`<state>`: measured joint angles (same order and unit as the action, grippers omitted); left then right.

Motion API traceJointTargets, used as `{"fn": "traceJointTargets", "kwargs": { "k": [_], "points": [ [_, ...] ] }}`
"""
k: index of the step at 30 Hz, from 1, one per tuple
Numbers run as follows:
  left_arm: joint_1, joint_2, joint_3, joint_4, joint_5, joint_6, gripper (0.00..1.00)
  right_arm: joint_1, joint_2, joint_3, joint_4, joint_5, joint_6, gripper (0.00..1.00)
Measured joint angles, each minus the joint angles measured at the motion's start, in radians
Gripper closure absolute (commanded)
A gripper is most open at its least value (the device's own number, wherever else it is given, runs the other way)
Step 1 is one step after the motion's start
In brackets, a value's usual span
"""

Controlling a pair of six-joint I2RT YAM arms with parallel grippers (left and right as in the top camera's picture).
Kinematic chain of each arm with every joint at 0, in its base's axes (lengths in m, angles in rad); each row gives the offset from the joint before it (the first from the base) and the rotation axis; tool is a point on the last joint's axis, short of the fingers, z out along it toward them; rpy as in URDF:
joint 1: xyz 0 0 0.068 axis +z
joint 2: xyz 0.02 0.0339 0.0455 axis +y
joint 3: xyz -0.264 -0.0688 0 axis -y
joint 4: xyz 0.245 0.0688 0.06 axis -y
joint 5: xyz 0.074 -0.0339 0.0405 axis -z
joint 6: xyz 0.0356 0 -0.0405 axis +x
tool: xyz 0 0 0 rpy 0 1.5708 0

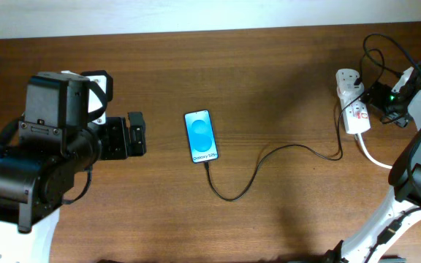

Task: Plug charger to phone and switch on socket
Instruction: 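Press down the power strip switch with the right gripper fingers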

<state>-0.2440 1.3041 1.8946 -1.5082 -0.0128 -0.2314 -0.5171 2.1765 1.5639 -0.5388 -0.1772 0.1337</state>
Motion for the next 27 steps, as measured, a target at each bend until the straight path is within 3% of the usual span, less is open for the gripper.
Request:
{"fn": "traceJointTargets", "kwargs": {
  "k": [20,27],
  "points": [
    [0.0,0.0,0.0,0.0,0.0,0.0,0.01,0.005,0.0,0.008,-0.043,-0.018,0.03,0.03],
    [0.0,0.0,0.0,0.0,0.0,0.0,0.01,-0.047,0.003,0.047,-0.134,-0.04,0.062,0.03]
  ]
}}
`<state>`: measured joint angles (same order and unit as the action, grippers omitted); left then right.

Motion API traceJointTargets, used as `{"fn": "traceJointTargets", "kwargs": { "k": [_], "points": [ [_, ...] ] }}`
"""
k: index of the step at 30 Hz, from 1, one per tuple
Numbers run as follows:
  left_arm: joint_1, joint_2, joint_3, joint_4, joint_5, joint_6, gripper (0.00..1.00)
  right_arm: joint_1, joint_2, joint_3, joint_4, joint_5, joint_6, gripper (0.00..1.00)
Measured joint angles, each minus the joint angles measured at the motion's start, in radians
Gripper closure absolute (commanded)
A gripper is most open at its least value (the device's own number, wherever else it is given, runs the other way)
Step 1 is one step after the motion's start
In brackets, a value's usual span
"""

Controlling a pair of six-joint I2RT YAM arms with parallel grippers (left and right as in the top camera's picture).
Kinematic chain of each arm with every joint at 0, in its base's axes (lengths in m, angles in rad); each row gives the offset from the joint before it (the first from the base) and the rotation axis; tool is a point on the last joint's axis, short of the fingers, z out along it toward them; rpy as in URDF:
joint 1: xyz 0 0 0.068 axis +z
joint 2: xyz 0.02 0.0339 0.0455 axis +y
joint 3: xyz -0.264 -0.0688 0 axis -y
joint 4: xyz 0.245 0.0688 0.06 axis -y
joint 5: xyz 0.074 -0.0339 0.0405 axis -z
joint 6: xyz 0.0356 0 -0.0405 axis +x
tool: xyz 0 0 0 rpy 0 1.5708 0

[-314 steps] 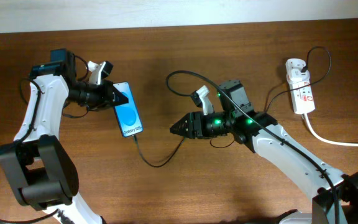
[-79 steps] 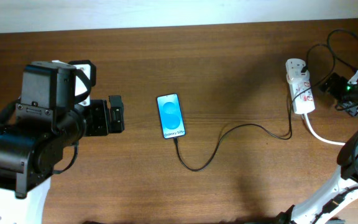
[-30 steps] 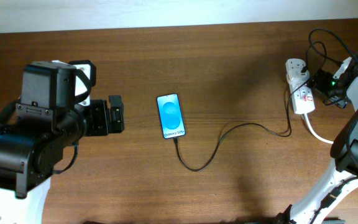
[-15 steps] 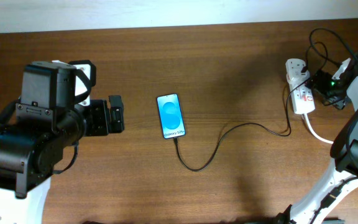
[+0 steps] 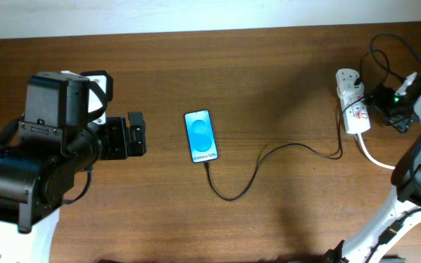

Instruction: Plug charger to phone and switch on socket

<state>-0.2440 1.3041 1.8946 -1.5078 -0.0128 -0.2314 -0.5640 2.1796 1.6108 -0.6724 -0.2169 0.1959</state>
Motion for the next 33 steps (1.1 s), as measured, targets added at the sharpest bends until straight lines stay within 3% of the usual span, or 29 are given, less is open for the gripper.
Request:
{"fn": "traceJointTargets", "kwargs": {
  "k": [5,10,18,22,33],
  "points": [
    [0.0,0.0,0.0,0.0,0.0,0.0,0.01,-0.107,-0.035,0.094,-0.116,-0.021,0.008,0.03],
    [0.0,0.0,0.0,0.0,0.0,0.0,0.01,-0.114,-0.15,0.192,-0.253,-0.048,0.006,0.02],
    [0.0,0.0,0.0,0.0,0.0,0.0,0.01,-0.105,-0.522,0.273,-0.32,-0.18,-0.076,0.01],
    [0.0,0.0,0.0,0.0,0.0,0.0,0.01,0.023,-0.714,0.279,-0.373,-0.227,-0.134,0.02],
    [0.0,0.0,0.0,-0.001,-0.003,0.0,0.01,0.368,-1.015,0.28,-0.624,-0.238,-0.215,0.02]
  ]
}}
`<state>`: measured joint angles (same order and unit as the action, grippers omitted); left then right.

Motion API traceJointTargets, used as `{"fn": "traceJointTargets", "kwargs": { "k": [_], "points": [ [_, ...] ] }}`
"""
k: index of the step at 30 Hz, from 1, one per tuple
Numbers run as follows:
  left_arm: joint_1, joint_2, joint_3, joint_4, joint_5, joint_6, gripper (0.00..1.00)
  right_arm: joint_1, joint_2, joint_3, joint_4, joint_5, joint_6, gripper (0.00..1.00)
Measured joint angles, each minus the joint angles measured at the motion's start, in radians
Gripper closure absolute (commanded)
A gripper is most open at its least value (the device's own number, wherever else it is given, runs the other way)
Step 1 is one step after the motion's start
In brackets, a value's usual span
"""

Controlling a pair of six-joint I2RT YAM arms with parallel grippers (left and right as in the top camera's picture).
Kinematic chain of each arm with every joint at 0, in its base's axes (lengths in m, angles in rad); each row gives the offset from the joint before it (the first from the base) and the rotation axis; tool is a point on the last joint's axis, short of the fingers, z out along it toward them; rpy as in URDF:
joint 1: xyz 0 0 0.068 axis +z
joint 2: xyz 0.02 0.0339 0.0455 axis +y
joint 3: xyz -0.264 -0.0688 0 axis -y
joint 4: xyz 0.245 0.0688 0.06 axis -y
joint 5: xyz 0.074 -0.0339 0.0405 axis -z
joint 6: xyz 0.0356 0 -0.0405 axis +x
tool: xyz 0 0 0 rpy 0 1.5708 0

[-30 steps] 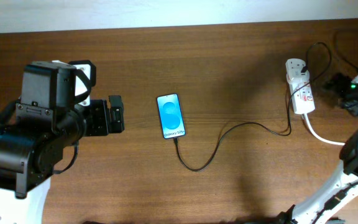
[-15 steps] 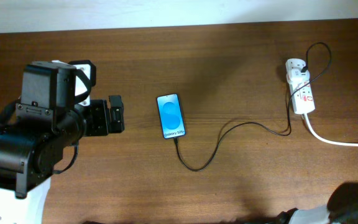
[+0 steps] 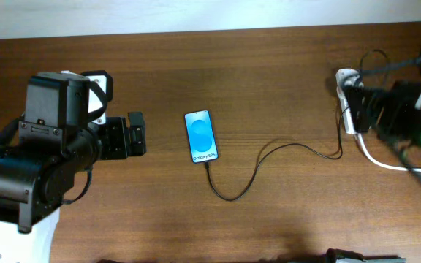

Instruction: Plug charger to phone and switch on socket

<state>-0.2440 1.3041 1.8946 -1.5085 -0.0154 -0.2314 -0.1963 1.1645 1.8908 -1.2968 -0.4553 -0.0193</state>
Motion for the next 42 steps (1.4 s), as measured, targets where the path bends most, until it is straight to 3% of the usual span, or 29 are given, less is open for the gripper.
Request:
{"fn": "traceJointTargets", "kwargs": {
  "k": [8,17,22,24,28,33,42],
  "points": [
    [0.0,0.0,0.0,-0.002,0.0,0.0,0.01,0.005,-0.085,0.007,-0.316,0.001,0.012,0.02],
    [0.0,0.0,0.0,-0.003,0.0,0.0,0.01,0.006,-0.081,0.007,-0.34,0.032,0.006,0.02],
    [0.0,0.0,0.0,-0.003,0.0,0.0,0.01,0.007,-0.088,-0.048,-0.323,0.029,-0.086,0.01],
    [0.0,0.0,0.0,-0.002,0.0,0.0,0.01,0.029,-0.108,-0.141,-0.249,0.027,-0.129,0.02],
    [0.0,0.0,0.0,-0.004,0.0,0.0,0.01,0.139,-0.216,-0.415,0.103,0.046,-0.169,0.02],
    [0.0,0.0,0.0,-0.005,0.0,0.0,0.01,0.231,-0.486,-0.861,0.58,0.1,-0.187,0.02],
    [0.0,0.0,0.0,-0.006,0.0,0.0,0.01,0.253,-0.881,-1.535,1.217,0.146,-0.19,0.02]
  ]
}}
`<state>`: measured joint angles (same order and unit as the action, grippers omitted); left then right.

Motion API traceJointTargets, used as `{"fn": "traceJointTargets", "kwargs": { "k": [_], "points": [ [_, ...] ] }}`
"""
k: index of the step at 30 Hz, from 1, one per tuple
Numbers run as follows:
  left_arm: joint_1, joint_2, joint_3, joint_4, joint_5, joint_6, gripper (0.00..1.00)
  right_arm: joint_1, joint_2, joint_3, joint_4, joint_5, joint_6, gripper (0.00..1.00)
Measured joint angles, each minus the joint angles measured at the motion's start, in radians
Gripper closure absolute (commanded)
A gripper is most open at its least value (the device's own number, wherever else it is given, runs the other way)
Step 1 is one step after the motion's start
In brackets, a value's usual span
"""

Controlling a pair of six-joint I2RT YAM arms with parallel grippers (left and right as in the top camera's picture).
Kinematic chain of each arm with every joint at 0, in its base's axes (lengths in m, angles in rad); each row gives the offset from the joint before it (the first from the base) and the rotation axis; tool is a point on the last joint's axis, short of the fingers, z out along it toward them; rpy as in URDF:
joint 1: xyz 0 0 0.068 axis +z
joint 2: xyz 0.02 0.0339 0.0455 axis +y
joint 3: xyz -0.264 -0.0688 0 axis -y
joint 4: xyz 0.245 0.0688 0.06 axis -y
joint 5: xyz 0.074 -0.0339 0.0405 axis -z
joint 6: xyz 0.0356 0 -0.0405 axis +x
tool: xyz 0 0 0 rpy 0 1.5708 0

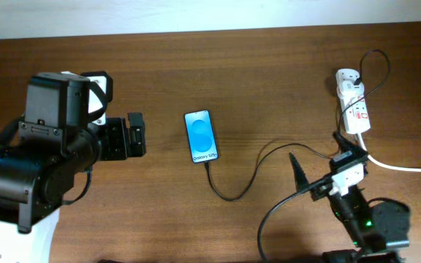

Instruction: Plug charger to phone and switch on socket

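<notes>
The phone (201,136) lies face up at the table's middle with its screen lit blue. A black charger cable (234,196) runs from the phone's lower end in a loop to the white socket strip (351,102) at the far right. The strip shows a red switch (362,115). My left gripper (137,134) hovers left of the phone, its fingers together and empty. My right gripper (320,159) sits near the front right, below the strip, open and holding nothing.
A white lead (400,166) runs from the strip off the right edge. The left arm's bulky black body (42,161) fills the left side. The cable loop lies between the phone and the right arm.
My right arm was at the right edge beside the socket strip, blurred. It now sits lower, toward the front edge, with its gripper open. Phone, cable and left arm are unchanged.
My right gripper was at the socket strip's right side, by the switch, in the first two moments. Then it appeared blurred beside the strip. Now it stands pulled back near the front right. The phone stayed lit with the cable in it throughout.
</notes>
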<state>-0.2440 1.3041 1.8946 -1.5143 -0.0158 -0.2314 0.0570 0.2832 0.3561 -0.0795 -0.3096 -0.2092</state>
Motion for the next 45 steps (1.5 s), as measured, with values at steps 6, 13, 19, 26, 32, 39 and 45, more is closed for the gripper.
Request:
{"fn": "traceJointTargets", "kwargs": {
  "k": [6,13,19,26,32,39,45],
  "points": [
    [0.0,0.0,0.0,0.0,0.0,0.0,0.0,0.0,-0.102,-0.231,0.2,0.045,0.049,0.02],
    [0.0,0.0,0.0,0.0,0.0,0.0,0.01,0.0,-0.26,-0.342,0.152,0.122,0.153,0.02],
    [0.0,0.0,0.0,0.0,0.0,0.0,0.01,0.0,-0.269,-0.345,0.021,0.129,0.161,0.02],
    [0.0,0.0,0.0,0.0,0.0,0.0,0.01,0.0,-0.269,-0.345,0.021,0.13,0.161,0.02],
    [0.0,0.0,0.0,0.0,0.0,0.0,0.01,0.0,-0.269,-0.345,0.021,0.13,0.162,0.02],
    [0.0,0.0,0.0,0.0,0.0,0.0,0.01,0.0,-0.269,-0.345,0.021,0.13,0.161,0.02],
    [0.0,0.0,0.0,0.0,0.0,0.0,0.01,0.0,-0.269,-0.345,0.021,0.13,0.161,0.02]
  ]
}}
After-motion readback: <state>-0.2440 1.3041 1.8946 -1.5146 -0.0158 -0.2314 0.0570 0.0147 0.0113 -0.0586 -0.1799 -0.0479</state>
